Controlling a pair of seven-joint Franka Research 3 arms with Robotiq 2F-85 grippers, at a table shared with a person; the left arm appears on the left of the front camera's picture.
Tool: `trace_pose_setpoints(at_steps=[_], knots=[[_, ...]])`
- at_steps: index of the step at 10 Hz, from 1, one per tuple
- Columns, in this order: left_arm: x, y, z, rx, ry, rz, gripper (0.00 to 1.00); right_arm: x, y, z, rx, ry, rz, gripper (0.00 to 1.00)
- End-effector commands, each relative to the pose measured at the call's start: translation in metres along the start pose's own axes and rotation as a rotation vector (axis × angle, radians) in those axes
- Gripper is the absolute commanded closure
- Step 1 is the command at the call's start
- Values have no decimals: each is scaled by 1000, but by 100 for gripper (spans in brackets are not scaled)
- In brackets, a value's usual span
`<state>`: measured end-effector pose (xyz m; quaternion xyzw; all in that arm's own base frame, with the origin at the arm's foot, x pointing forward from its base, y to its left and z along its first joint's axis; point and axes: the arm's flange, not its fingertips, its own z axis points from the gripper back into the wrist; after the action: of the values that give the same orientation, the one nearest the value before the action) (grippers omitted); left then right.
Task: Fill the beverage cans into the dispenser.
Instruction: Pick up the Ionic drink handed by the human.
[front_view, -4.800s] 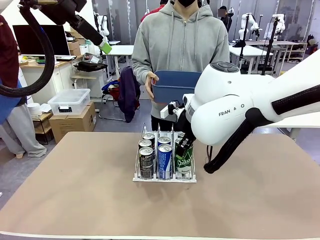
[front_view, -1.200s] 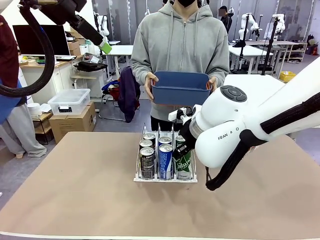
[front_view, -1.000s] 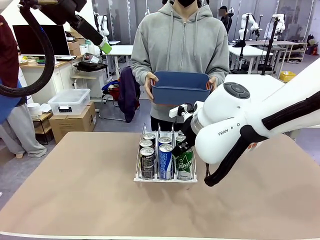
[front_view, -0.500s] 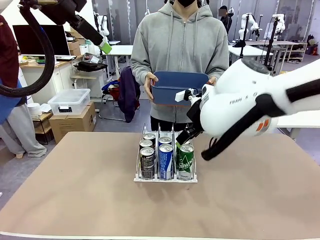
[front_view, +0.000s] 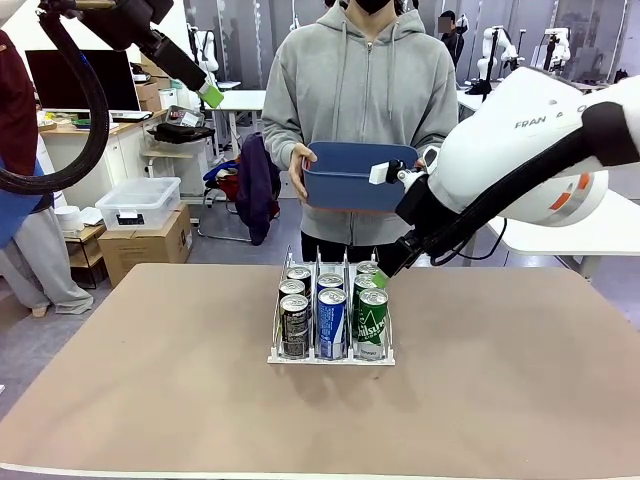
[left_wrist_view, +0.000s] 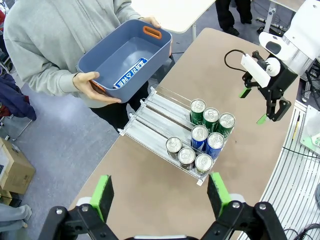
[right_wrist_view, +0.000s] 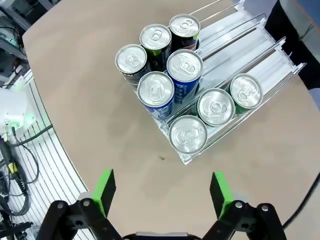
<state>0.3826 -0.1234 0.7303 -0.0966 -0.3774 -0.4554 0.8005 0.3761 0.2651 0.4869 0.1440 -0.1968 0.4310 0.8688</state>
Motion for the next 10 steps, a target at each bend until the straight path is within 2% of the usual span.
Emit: trace_pose_setpoints(at_steps=[1, 5, 8, 10], knots=[[-1, 2, -1, 7, -7, -3, 0, 1, -3, -10, -21, -22, -5, 0], [-1, 2, -1, 7, -7, -3, 0, 1, -1, -4, -10, -7, 0, 0], [-1, 2, -1, 7, -7, -3, 0, 13, -19, 79, -22, -57, 145, 0], [-1, 2, -1, 7, -7, -3, 0, 16, -39, 137, 12, -103, 178, 0]])
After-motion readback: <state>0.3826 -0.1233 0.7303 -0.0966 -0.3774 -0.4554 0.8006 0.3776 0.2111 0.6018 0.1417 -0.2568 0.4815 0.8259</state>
